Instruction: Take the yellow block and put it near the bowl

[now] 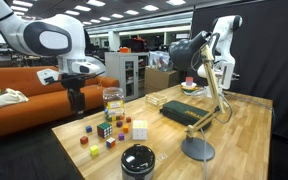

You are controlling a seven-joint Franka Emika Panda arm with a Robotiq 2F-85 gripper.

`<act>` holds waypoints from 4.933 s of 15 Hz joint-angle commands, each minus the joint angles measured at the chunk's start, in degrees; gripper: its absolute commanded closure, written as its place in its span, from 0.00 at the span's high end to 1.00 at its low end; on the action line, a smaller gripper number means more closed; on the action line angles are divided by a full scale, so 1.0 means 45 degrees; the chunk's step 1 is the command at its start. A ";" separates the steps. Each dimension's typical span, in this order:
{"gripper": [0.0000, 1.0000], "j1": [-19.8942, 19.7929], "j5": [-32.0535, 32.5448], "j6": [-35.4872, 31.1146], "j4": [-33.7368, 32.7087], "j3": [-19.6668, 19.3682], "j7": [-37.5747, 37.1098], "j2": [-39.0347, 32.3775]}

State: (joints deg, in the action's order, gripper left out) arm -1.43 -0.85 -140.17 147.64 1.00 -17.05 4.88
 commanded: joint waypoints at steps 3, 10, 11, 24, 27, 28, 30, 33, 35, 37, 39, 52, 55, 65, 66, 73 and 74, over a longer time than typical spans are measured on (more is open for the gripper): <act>1.00 -0.0067 0.0734 -0.1331 -0.0201 -0.0221 -0.0816 -0.1562; 1.00 -0.0137 -0.0158 -0.2112 -0.1043 -0.0792 0.0070 -0.3853; 1.00 0.0102 0.0256 -0.2329 -0.0634 -0.0993 -0.0580 -0.3445; 1.00 0.0151 -0.0086 -0.3446 -0.1004 -0.0956 -0.0032 -0.4448; 1.00 -0.0083 -0.0957 -0.4079 -0.1098 -0.0742 0.0553 -0.4895; 1.00 -0.0196 -0.1325 -0.4204 -0.1156 -0.0648 0.0810 -0.5040; 1.00 -0.0298 -0.1794 -0.4356 -0.1313 -0.0621 0.1090 -0.5287; 1.00 -0.0417 -0.2084 -0.4282 -0.1590 -0.0624 0.1481 -0.5590; 1.00 -0.0368 -0.1849 -0.4142 -0.1740 -0.0765 0.1642 -0.5790; 1.00 -0.0339 -0.1648 -0.4001 -0.1825 -0.0856 0.1806 -0.5973; 1.00 -0.0313 -0.1546 -0.3951 -0.1909 -0.0915 0.1945 -0.6169; 0.73 -0.0499 -0.1666 -0.3708 -0.2556 -0.0798 0.2441 -0.6916; 0.52 -0.0583 -0.1723 -0.3679 -0.2588 -0.0758 0.2525 -0.6902; 0.04 -0.0451 -0.1587 -0.3474 -0.2614 -0.0957 0.2289 -0.6808; 0.03 -0.0424 -0.1562 -0.3482 -0.2581 -0.0979 0.2266 -0.6751; 0.05 -0.0103 -0.1294 -0.3483 -0.2602 -0.1163 0.1976 -0.6460; 0.05 0.0050 -0.1137 -0.3486 -0.2625 -0.1272 0.1834 -0.6457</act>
State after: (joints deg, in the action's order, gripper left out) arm -2.71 -8.14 -157.36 135.95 -3.34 -7.21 -25.15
